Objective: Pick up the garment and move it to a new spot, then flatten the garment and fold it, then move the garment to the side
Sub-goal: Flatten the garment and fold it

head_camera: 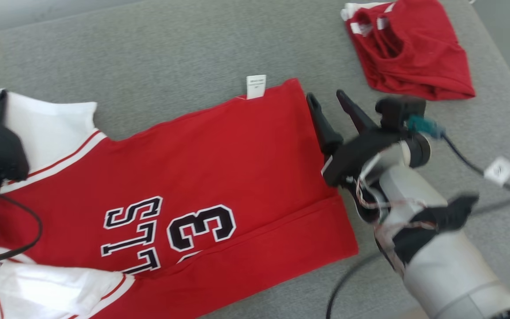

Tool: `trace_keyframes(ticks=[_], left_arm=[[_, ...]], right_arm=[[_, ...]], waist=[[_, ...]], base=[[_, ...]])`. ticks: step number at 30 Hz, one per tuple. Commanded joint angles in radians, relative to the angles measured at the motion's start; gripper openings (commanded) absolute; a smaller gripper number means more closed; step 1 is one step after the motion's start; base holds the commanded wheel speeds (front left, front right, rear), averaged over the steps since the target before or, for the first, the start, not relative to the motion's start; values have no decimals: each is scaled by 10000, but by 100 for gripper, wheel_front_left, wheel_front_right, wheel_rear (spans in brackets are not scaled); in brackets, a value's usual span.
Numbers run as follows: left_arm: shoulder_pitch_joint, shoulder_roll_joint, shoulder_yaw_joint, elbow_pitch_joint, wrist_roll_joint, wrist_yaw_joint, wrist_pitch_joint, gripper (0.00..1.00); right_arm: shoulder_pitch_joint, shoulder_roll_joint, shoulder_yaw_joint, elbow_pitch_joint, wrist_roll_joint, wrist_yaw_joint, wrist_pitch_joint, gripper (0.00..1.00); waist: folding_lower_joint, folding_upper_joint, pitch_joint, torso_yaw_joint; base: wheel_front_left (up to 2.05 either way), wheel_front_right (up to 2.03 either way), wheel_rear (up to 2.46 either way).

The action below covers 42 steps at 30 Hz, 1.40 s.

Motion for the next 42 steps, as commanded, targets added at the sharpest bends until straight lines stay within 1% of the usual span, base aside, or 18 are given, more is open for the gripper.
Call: trace_keyframes(ticks=[1, 3, 8, 14, 18, 19, 20, 21, 22, 27, 33, 37, 42], left_arm=[[-77, -34, -52, -41, -51, -14, -58, 0], [-161, -184, -190, -226, -61, -34, -119, 0], [-310, -348, -397, -503, -121, -58, -201, 0], [-503, -513, -655, -778, -224, -54, -276, 0], [-588, -624, -806, -978, -271, -54, -264, 0], [-600, -636, -835, -1020, -289, -55, -265, 0], [-613, -653, -859, -1056, -321, -57, -260, 0], [-610, -665, -884, -1090, -342, -59, -263, 0], [-597, -679, -906, -1115, -350, -60, -260, 0], [-486, -645, -959, -1174, -467, -60, -300, 0], [-379, -528, -851, -1237, -600, -9, -550, 0], [-79, -585, -828, -1391, -740, -17, -819, 0], [600, -667, -704, -1900, -1230, -45, -1231, 0]], right_arm=[[-253, 104, 9, 199, 208, -3, 67, 100], [-925, 228, 182, 1093, 345, -3, 293, 100], [-1905, 391, 380, 2443, 545, -3, 401, 100], [-2748, 522, 506, 3922, 764, -3, 566, 100], [-3100, 556, 490, 4635, 918, -3, 439, 100], [-3141, 576, 510, 4794, 913, -3, 446, 91], [-3167, 592, 535, 4915, 932, -3, 431, 52], [-3185, 605, 556, 5018, 955, -3, 414, 33], [-3195, 626, 598, 5094, 962, -3, 409, 0], [-3311, 676, 789, 5238, 980, -2, 118, 0], [-3452, 488, 898, 5074, 1081, -2, -434, 0], [-2970, 300, 1043, 4654, 1340, -2, -685, 0], [-2220, -169, 1353, 3797, 1779, -2, -815, 0]], waist=[[-1, -1, 62, 178], [-1, -1, 159, 383], [-1, -1, 395, 712], [-1, -1, 652, 1049], [-1, -1, 815, 1240], [-1, -1, 852, 1280], [-1, -1, 895, 1321], [-1, -1, 923, 1349], [-1, -1, 948, 1373], [-1, -1, 950, 1396], [-1, -1, 736, 1375], [-1, -1, 468, 1404], [-1, -1, 58, 1506]], base=[[0, 0, 0], [0, 0, 0], [0, 0, 0], [0, 0, 0], [0, 0, 0], [0, 0, 0], [0, 0, 0], [0, 0, 0], [0, 0, 0], [0, 0, 0], [0, 0, 0], [0, 0, 0], [0, 0, 0]])
